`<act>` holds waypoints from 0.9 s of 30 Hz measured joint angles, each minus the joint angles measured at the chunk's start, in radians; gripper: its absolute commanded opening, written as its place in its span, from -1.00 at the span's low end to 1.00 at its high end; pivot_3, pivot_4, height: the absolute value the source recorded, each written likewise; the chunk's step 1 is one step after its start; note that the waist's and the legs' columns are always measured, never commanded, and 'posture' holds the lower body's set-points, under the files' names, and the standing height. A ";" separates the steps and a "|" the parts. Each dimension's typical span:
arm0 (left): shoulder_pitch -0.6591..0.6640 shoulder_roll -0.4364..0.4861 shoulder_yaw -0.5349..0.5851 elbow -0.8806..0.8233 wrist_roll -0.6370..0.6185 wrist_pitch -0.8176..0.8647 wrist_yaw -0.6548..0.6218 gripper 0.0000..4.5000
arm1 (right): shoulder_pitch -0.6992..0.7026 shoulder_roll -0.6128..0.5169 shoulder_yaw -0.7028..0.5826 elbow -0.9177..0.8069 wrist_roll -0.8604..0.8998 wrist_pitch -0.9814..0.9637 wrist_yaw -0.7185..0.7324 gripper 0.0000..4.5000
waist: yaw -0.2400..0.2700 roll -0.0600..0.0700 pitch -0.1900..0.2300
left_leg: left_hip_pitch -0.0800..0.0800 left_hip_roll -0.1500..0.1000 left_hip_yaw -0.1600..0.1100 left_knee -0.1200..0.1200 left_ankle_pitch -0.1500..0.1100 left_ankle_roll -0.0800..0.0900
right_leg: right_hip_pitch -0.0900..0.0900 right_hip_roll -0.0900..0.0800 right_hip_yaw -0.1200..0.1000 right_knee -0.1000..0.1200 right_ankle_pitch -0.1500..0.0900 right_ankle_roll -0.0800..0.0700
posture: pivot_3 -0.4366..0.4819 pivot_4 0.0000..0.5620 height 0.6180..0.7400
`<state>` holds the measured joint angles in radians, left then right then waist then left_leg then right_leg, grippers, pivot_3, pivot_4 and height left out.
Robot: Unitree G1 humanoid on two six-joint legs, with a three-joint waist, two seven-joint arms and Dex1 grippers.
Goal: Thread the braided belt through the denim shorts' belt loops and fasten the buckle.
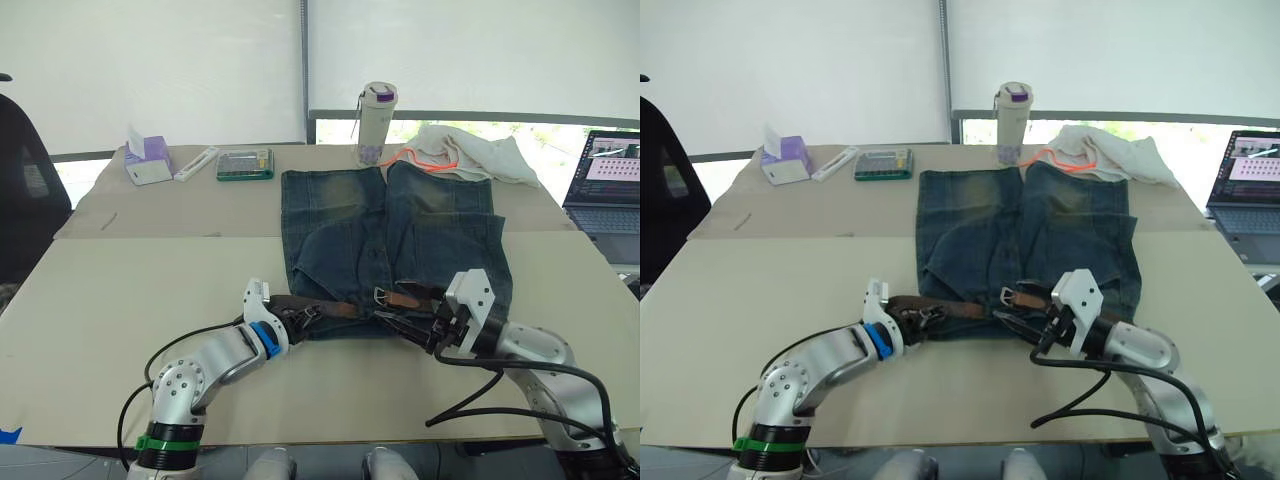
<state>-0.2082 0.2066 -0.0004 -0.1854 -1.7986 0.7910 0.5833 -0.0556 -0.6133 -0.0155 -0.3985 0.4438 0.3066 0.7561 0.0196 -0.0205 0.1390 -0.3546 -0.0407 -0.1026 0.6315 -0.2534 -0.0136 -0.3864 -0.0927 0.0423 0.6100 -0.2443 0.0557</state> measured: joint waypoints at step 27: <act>0.017 -0.075 0.066 0.066 0.190 -0.001 -0.128 -1.00 | 0.033 -0.017 -0.031 -0.032 -0.027 0.021 -0.017 0.71 | -0.007 0.000 0.000 | 0.000 0.000 0.000 0.000 0.000 0.000 | 0.000 0.001 0.000 0.000 -0.002 0.003 | -0.05 -0.47 1.00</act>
<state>-0.1908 0.1315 0.0658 -0.1190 -1.6087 0.7902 0.4552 -0.0230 -0.6303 -0.0467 -0.4302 0.4166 0.3271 0.7391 0.0128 -0.0203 0.1388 -0.3543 -0.0404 -0.1025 0.6313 -0.2533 -0.0137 -0.3861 -0.0921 0.0422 0.6100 -0.2460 0.0585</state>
